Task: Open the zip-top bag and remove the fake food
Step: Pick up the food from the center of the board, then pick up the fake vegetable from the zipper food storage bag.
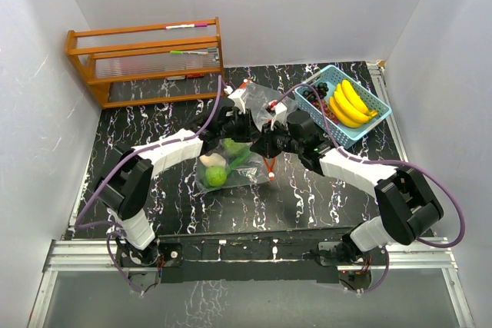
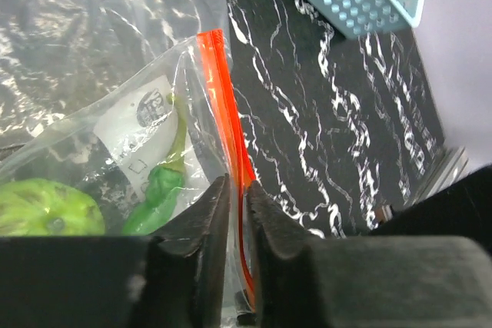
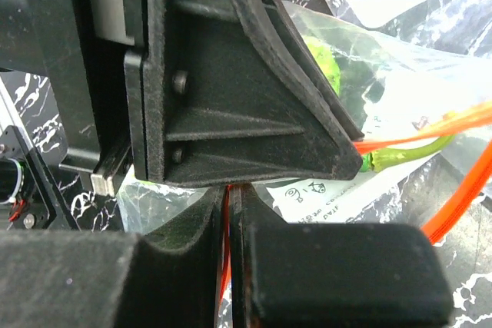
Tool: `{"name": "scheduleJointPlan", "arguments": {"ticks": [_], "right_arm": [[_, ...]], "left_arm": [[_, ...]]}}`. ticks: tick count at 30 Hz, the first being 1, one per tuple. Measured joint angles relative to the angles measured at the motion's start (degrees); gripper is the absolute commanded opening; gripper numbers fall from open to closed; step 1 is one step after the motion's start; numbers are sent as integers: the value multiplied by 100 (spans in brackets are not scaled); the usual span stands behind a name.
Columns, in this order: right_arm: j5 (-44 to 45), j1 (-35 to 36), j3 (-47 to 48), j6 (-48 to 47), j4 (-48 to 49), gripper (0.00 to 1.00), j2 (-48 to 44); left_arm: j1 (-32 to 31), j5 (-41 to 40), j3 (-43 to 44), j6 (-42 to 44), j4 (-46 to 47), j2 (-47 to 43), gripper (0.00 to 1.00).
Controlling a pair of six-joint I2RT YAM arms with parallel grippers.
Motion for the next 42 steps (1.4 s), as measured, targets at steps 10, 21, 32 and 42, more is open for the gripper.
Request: {"name": "scheduleJointPlan", "arguments": {"ticks": [10, 21, 32, 42], "right_arm": [[269, 33, 0, -81, -278, 48, -31], [1585, -911, -726, 442, -192, 33, -1681], [417, -1211, -754, 1565, 393, 11, -496], [-264, -911, -634, 2245, 1158, 10, 459]], "left_arm": [[-22, 245, 44, 63, -72, 116, 0], [149, 232, -258, 83, 57, 52, 0], [153, 225, -275, 11, 223, -101, 0], [131, 210, -472, -221, 573, -107, 0]]}}
